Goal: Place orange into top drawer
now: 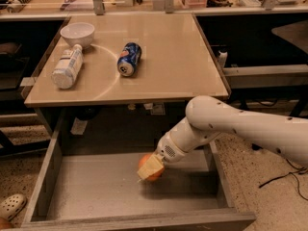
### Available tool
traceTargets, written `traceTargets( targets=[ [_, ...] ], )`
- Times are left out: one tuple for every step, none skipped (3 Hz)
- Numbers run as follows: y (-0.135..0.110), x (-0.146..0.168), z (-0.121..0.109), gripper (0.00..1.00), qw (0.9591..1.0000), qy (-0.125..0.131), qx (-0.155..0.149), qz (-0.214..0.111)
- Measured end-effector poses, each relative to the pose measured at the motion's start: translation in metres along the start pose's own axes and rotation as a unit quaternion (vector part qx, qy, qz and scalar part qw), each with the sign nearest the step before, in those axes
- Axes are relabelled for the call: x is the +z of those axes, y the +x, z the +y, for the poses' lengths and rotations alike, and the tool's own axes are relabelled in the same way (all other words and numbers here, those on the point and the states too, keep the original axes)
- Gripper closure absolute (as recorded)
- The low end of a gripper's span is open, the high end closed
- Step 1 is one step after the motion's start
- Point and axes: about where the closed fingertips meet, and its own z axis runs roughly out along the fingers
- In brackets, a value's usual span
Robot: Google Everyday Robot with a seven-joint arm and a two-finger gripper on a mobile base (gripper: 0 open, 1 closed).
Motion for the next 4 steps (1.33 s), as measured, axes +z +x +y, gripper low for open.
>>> traceTargets(
  targets=[
    [0.011, 0.015, -0.006, 1.00, 0.9997, -0.006, 0.023, -0.001],
    [0.016, 0.028, -0.010, 1.00, 0.9993, -0.018, 0.032, 0.001],
    [0.016, 0.028, -0.010, 0.82, 0.9993, -0.018, 0.032, 0.001],
    [0.016, 0.028, -0.010, 0.57, 0.9993, -0.018, 0.032, 0.001]
  ],
)
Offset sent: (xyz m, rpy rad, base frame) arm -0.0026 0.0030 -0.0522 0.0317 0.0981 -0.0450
